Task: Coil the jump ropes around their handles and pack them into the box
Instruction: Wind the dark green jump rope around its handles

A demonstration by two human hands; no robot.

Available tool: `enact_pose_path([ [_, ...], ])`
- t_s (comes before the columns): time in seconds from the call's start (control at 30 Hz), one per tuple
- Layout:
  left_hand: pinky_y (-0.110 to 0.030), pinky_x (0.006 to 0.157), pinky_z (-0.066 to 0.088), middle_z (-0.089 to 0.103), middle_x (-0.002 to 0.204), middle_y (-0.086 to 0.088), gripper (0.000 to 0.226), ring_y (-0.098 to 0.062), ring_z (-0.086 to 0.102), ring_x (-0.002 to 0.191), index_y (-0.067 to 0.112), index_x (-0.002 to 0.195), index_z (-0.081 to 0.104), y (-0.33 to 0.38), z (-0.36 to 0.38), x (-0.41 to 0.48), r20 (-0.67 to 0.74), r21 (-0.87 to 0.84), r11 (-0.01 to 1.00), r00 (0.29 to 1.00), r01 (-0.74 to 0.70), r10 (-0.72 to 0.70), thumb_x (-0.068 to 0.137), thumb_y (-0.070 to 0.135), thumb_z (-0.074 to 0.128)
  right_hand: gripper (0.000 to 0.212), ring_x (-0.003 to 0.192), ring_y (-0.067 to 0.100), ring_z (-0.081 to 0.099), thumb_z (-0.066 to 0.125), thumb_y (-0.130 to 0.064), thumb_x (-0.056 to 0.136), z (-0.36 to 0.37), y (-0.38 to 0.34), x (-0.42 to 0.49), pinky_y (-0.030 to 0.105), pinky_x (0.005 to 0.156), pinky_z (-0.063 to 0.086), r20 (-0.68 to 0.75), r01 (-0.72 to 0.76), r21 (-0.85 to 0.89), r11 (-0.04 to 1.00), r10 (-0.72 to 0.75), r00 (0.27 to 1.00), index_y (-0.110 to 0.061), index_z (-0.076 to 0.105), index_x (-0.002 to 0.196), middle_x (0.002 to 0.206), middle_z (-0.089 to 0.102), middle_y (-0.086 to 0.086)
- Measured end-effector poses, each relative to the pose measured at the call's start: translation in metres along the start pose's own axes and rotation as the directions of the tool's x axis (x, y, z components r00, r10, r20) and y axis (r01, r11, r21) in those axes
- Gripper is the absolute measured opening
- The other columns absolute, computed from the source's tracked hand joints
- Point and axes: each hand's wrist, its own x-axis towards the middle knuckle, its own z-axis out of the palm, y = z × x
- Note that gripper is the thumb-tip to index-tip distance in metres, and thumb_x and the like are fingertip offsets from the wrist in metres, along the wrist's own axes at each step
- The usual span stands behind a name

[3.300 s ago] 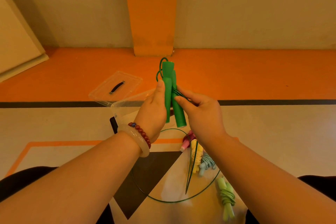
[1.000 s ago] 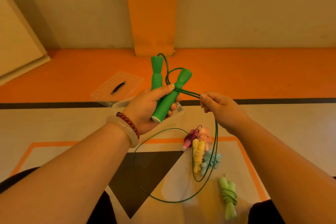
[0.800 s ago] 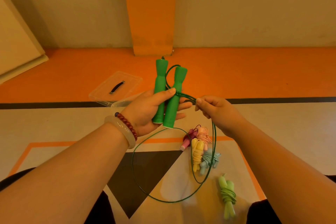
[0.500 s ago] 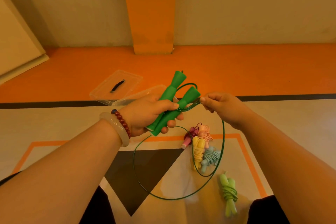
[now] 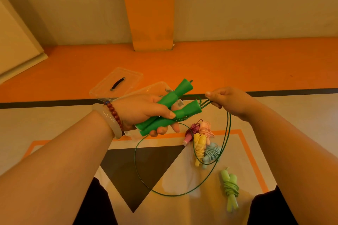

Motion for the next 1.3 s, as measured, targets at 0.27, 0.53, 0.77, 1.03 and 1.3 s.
enact_pose_path([
  [0.27, -0.021, 0.051, 0.045, 0.071, 0.076, 0.006, 0.01, -0.005, 0.054, 0.051, 0.01, 0.099, 0.061, -0.003, 0.024, 0.015, 0.094, 0.414, 0.896, 0.971, 0.162, -0.219, 0.096, 0.009, 0.052, 0.055, 0.048, 0.018, 0.033, 0.057, -0.05, 0.089, 0.015, -0.02, 0.005, 0.029, 0.05, 0.026, -0.092, -0.119, -0.217, 0.969, 0.101, 0.991, -0.012, 0.043, 0.052, 0.049, 0.033, 0.003],
  [0.53, -0.02, 0.048, 0.043, 0.068, 0.08, 0.003, 0.009, -0.006, 0.053, 0.051, 0.019, 0.086, 0.056, -0.023, 0.038, 0.033, -0.139, 0.616, 0.698, 0.922, 0.366, -0.361, 0.094, 0.021, 0.056, 0.053, 0.046, 0.015, 0.033, 0.054, -0.053, 0.09, 0.024, -0.054, 0.004, 0.025, 0.045, 0.026, -0.023, -0.03, -0.399, 0.916, 0.022, 0.999, -0.013, 0.052, 0.055, 0.049, 0.035, 0.004],
  [0.77, -0.021, 0.049, 0.044, 0.068, 0.086, -0.005, 0.018, -0.014, 0.054, 0.058, 0.006, 0.103, 0.059, -0.021, 0.012, 0.031, -0.519, 0.431, 0.81, 0.844, 0.397, -0.137, 0.096, 0.02, 0.051, 0.041, 0.048, 0.009, 0.034, 0.06, -0.044, 0.091, 0.027, -0.072, -0.002, 0.021, 0.043, 0.025, -0.075, 0.112, -0.267, 0.957, -0.137, 0.988, -0.009, 0.062, 0.07, 0.057, 0.043, 0.001],
  [1.03, -0.022, 0.047, 0.042, 0.063, 0.079, -0.002, 0.011, -0.013, 0.05, 0.057, 0.013, 0.102, 0.058, -0.012, 0.006, 0.021, -0.623, 0.237, 0.939, 0.781, 0.25, -0.051, 0.096, 0.02, 0.051, 0.024, 0.048, 0.002, 0.058, 0.069, -0.03, 0.087, 0.039, -0.073, -0.007, 0.021, 0.051, 0.043, -0.078, -0.024, 0.117, 0.993, 0.033, 0.996, -0.008, 0.062, 0.081, 0.063, 0.059, -0.001],
  [1.3, -0.016, 0.039, 0.033, 0.053, 0.067, 0.002, 0.002, -0.005, 0.043, 0.046, 0.014, 0.095, 0.056, -0.001, 0.006, 0.014, -0.455, -0.312, 0.949, 0.882, -0.032, -0.12, 0.096, 0.016, 0.054, 0.019, 0.044, 0.005, 0.051, 0.066, -0.019, 0.089, 0.039, -0.069, -0.008, 0.019, 0.046, 0.036, 0.015, -0.051, 0.404, 0.913, 0.049, 0.999, -0.012, 0.058, 0.073, 0.051, 0.056, -0.007],
])
